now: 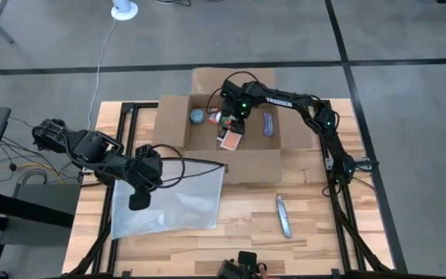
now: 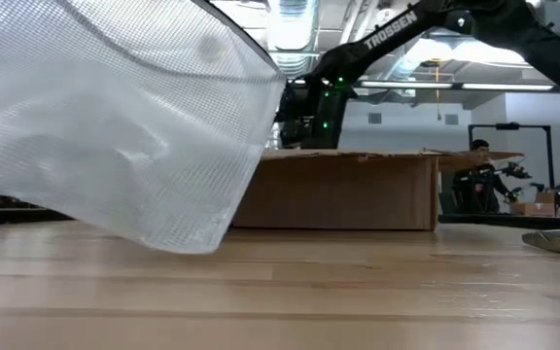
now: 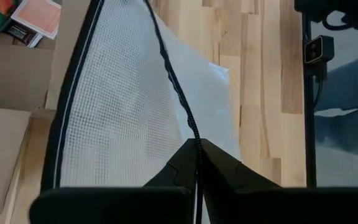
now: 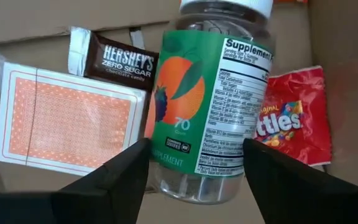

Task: Unpack boxes
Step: Put the green supplement bottle into the transparent zip bag

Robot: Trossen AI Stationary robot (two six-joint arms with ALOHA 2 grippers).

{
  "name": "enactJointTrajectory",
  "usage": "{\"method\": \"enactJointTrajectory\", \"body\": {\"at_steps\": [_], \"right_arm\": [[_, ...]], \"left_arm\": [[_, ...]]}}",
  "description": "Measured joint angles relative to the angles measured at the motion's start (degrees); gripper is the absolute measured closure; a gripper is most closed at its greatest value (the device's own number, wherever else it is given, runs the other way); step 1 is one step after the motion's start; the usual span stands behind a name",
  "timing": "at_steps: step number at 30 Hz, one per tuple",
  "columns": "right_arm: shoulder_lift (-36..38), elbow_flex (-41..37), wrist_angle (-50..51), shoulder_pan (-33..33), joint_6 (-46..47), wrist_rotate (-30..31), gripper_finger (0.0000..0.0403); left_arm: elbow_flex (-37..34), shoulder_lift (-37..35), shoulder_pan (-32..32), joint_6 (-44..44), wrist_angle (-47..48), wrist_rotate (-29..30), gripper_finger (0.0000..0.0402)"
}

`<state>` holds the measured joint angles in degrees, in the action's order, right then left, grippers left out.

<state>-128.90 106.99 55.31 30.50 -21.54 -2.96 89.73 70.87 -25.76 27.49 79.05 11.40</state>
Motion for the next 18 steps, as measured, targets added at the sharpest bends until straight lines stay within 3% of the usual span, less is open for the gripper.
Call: {"method": "enactJointTrajectory", "body": {"at_steps": [2, 6, 7, 12, 18], "right_arm": [[0.06, 0.03, -0.37, -0.13, 0.06, -1.02, 0.0231], [0.14, 1.2, 0.72, -0.02, -0.1, -6.18, 0.0367], [0.07, 1.28, 0.94, 0.06, -0.11, -7.12, 0.0384], [0.04, 1.24, 0.88, 0.29, 1.69, -7.25, 0.0361], [0.07, 1.22, 0.76, 0.3, 3.39, -6.34, 0.0288]], "left_arm": [[0.0, 0.0, -0.02, -0.07, -0.02, 0.15, 0.0401], [0.0, 0.0, 0.0, -0.2, -0.04, 0.86, 0.0401], [0.0, 0.0, 0.0, -0.19, -0.04, 0.87, 0.0401], [0.0, 0.13, 0.0, 0.19, -0.07, 0.9, 0.0401], [0.0, 0.39, 0.0, 0.32, -0.04, 0.96, 0.0401]]}}
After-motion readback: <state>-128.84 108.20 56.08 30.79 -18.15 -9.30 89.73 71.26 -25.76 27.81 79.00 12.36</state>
